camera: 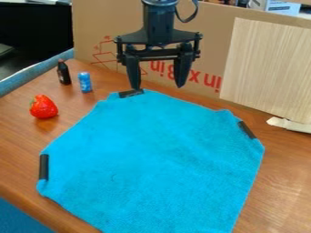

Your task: Put the blue figure on the top edge of the cloth

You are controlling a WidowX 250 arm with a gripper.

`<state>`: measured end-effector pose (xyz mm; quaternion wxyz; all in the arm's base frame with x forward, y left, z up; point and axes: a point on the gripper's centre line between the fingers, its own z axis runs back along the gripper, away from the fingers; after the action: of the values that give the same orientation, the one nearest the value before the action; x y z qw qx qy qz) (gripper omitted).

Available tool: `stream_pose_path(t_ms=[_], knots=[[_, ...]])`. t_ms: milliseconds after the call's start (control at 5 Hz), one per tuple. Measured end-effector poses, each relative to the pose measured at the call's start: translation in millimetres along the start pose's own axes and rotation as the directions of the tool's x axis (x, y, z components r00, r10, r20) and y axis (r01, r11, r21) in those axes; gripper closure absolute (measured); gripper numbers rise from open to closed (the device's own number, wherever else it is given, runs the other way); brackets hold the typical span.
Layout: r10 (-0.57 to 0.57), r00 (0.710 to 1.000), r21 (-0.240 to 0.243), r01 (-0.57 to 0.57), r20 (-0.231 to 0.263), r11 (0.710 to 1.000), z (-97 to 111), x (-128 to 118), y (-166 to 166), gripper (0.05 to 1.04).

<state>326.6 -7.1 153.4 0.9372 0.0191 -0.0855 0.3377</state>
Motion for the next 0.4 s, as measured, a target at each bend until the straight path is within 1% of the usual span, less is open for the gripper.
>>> stream_pose_path(t_ms=[200,400], knots=[[-0.001,1.0,0.021,0.002,-0.024,1.0,-10.6,-1.4,0.2,0.084],[0.049,0.998,0.04,-0.048,-0.03,0.998,-28.8,15.6,11.6,0.084]])
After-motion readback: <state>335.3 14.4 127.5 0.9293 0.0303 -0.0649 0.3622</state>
